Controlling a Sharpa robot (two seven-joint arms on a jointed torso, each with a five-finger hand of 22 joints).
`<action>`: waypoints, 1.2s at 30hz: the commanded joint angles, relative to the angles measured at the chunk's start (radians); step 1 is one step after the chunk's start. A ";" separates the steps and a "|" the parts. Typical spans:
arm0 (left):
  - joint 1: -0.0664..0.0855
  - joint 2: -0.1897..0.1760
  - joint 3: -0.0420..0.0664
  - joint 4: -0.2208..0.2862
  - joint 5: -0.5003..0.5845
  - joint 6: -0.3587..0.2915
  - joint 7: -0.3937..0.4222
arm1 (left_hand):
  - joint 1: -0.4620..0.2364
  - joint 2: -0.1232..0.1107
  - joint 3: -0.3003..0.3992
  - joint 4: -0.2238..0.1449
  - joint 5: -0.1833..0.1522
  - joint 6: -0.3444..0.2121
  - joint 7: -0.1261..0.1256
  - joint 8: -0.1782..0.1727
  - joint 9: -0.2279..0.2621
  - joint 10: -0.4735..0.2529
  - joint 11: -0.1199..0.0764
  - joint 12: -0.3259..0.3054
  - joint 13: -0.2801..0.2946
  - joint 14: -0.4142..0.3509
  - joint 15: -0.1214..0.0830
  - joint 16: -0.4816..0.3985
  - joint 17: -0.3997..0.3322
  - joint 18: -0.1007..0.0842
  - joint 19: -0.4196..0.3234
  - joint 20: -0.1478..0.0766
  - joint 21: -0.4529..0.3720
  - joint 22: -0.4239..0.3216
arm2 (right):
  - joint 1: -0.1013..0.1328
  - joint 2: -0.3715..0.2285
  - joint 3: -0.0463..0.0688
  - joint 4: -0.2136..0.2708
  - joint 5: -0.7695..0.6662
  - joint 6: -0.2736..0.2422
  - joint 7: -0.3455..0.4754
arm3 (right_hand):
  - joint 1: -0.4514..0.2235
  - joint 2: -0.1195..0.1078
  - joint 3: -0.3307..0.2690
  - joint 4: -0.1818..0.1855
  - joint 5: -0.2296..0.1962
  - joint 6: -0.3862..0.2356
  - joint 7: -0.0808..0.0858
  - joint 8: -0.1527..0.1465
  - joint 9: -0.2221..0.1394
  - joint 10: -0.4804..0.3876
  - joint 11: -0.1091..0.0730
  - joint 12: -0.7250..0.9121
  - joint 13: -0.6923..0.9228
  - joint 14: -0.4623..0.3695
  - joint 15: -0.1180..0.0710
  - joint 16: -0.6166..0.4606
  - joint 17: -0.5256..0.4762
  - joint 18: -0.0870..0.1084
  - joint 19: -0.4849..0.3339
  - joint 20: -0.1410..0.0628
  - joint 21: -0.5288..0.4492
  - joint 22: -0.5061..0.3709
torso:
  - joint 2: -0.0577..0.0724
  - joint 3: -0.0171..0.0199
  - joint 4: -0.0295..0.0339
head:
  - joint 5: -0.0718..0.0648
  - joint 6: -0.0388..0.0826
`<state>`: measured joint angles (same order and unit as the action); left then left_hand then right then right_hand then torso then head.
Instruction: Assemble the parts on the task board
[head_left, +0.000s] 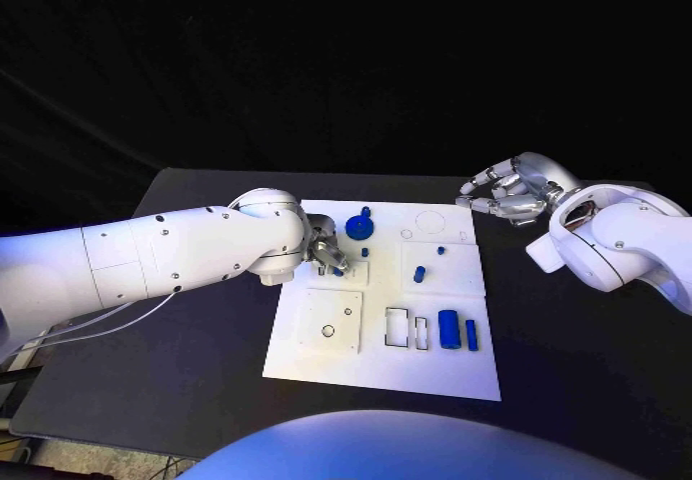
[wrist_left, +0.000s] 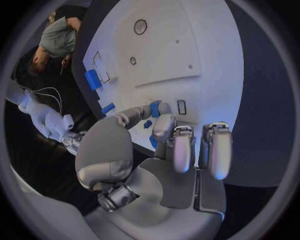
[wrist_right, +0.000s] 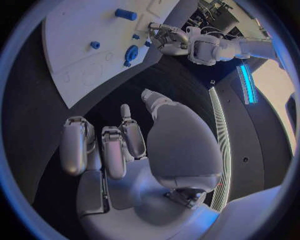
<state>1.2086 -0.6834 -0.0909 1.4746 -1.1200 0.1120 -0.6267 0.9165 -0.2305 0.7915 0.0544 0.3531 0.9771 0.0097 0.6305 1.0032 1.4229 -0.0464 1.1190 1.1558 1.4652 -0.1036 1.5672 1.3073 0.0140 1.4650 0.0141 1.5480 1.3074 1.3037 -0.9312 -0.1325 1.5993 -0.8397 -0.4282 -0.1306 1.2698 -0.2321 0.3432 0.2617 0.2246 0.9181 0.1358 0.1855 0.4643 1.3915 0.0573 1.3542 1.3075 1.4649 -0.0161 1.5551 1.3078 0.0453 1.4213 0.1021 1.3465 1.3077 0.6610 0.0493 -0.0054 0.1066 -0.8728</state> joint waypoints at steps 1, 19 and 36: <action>-0.005 0.003 -0.004 0.000 0.012 0.032 -0.008 | -0.014 0.002 -0.005 0.013 -0.010 0.002 -0.001 -0.005 -0.001 0.000 -0.006 0.000 0.002 0.106 -0.005 0.004 0.264 -0.007 0.088 -0.006 0.004 0.246 | -0.001 -0.001 0.000 0.001 -0.003 0.013 0.005 | -0.008 0.003 0.000 0.007 0.001 -0.006 0.000 0.003 0.001 -0.008 -0.001 -0.005 0.029 0.090 0.007 -0.004 0.215 0.015 -0.005 -0.001 -0.005 0.143 | -0.001 -0.0003 -0.0001 | 0.000 0.000; -0.005 0.001 -0.004 -0.005 0.012 0.031 -0.016 | -0.052 -0.005 -0.057 0.075 -0.081 0.012 -0.001 -0.008 -0.008 0.001 -0.004 0.008 0.008 0.106 -0.005 0.004 0.264 -0.008 0.089 -0.007 0.005 0.248 | -0.001 -0.003 0.000 0.001 -0.002 0.016 0.008 | -0.069 0.001 -0.053 0.026 0.049 -0.015 -0.001 0.011 0.011 -0.012 -0.001 -0.008 0.024 0.089 0.007 -0.007 0.210 0.016 -0.007 -0.001 -0.015 0.141 | 0.000 -0.0012 0.0000 | 0.000 0.000; -0.005 -0.022 0.005 0.019 0.034 0.008 -0.015 | -0.041 -0.007 -0.109 0.116 -0.131 0.008 -0.001 -0.012 -0.010 -0.002 -0.006 0.004 0.003 0.106 -0.005 0.004 0.264 -0.006 0.085 -0.008 0.000 0.244 | -0.002 -0.004 0.000 -0.002 -0.001 0.017 0.007 | -0.076 0.004 -0.063 0.027 0.054 -0.016 -0.001 0.012 0.013 -0.011 -0.001 -0.007 0.024 0.088 0.007 -0.007 0.209 0.016 -0.006 -0.002 -0.015 0.142 | -0.002 -0.0016 0.0016 | 0.002 0.003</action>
<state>1.2043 -0.7051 -0.0867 1.4888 -1.1105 0.1140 -0.6372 0.8697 -0.2357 0.6871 0.1699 0.2278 0.9885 0.0071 0.6206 0.9939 1.4228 -0.0463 1.1269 1.1594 1.4651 -0.1034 1.5672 1.3073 0.0140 1.4650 0.0143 1.5480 1.3073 1.3029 -0.9348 -0.1325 1.5975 -0.8386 -0.4256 -0.1296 1.2024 -0.2237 0.2855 0.2899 0.2750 0.9109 0.1358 0.1932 0.4758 1.3843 0.0571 1.3528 1.3073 1.4649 -0.0161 1.5513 1.3075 0.0453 1.4214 0.1021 1.3333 1.3076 0.6601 0.0476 -0.0045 0.1088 -0.8704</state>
